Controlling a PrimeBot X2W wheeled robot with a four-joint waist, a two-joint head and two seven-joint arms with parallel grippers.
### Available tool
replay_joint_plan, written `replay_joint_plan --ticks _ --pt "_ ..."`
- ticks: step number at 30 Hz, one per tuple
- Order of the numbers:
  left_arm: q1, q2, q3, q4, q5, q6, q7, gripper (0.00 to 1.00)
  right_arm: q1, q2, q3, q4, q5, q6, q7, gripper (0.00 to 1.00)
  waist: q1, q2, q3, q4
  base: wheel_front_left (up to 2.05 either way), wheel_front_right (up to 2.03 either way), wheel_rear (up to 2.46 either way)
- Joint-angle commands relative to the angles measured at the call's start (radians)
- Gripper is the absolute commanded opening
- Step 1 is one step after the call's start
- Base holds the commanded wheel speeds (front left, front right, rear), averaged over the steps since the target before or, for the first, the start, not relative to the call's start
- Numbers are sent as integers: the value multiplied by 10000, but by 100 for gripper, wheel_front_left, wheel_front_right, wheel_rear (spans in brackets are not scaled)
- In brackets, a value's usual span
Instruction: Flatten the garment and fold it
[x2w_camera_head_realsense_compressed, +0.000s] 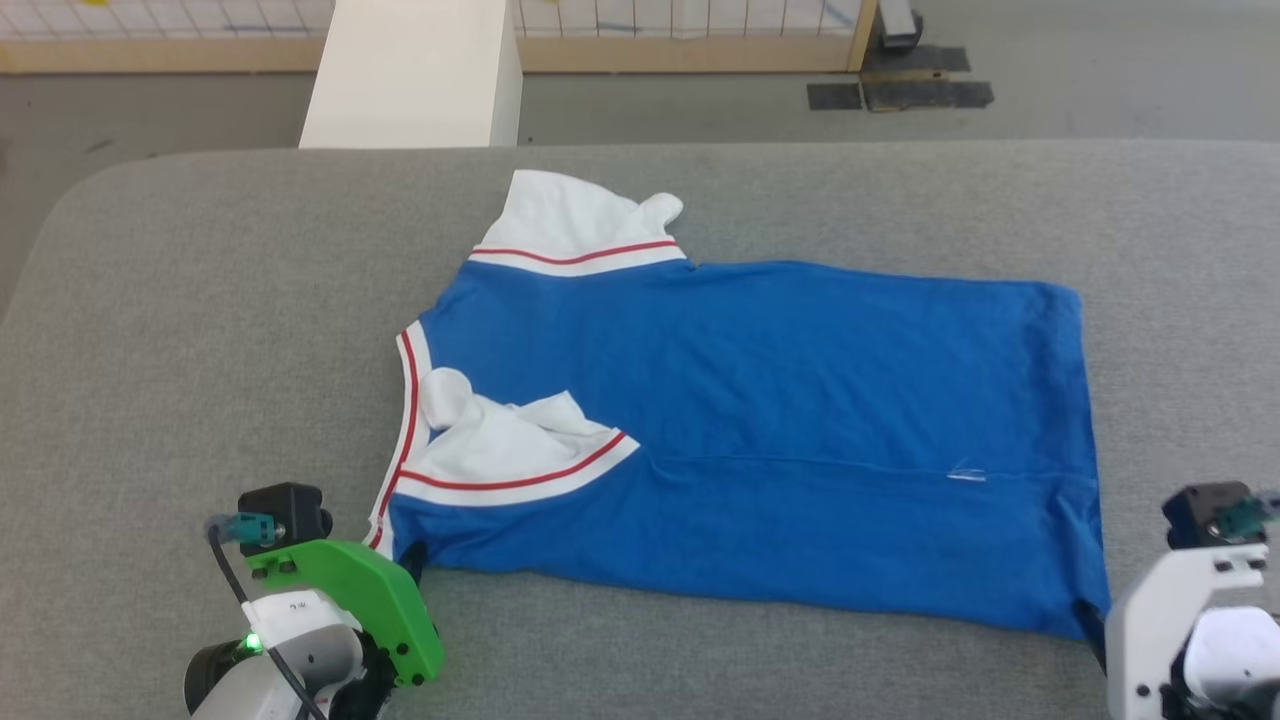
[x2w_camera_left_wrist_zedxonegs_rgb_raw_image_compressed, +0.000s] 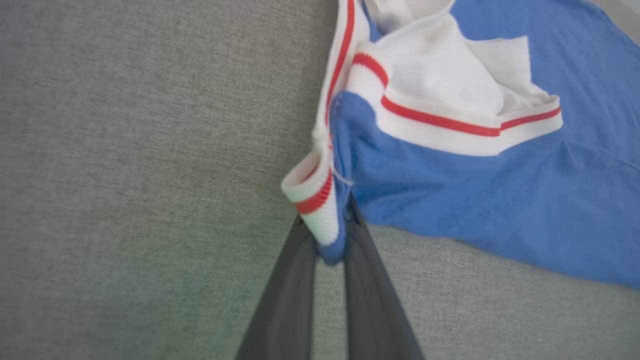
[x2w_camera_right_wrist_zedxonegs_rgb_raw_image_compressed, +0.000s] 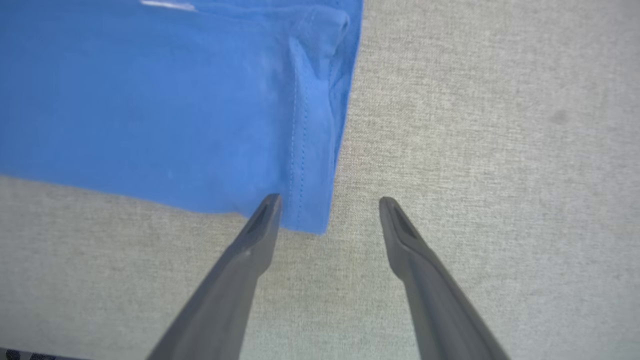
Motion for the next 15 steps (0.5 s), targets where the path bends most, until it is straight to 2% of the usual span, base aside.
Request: replay_joint_plan --ticks 1,11,12,13,14,15 --pt "147 -36 38 -164 9 82 -66 0 -338 -11 114 203 -160 -15 -98 100 0 0 186 117 0 0 0" --pt "328 -93 17 -642 -22 322 -37 0 -982 -147 817 1797 -362 -15 -425 100 0 0 585 266 0 0 0" --pt "325 -96 14 -639 -26 319 -39 0 -1009 -181 850 1915 -307 -15 -378 89 0 0 600 272 0 0 0" --pt "324 -111 13 -635 -49 309 -35 0 -1035 -213 860 1979 -264 -15 -366 54 0 0 608 281 0 0 0" --pt "316 -129 20 -634 -67 290 -56 0 -1066 -257 871 2024 -192 -15 -351 0 0 0 607 290 0 0 0" --pt "310 -139 28 -627 -76 278 -78 0 -1086 -297 896 2041 -106 -15 -310 0 0 0 596 294 0 0 0"
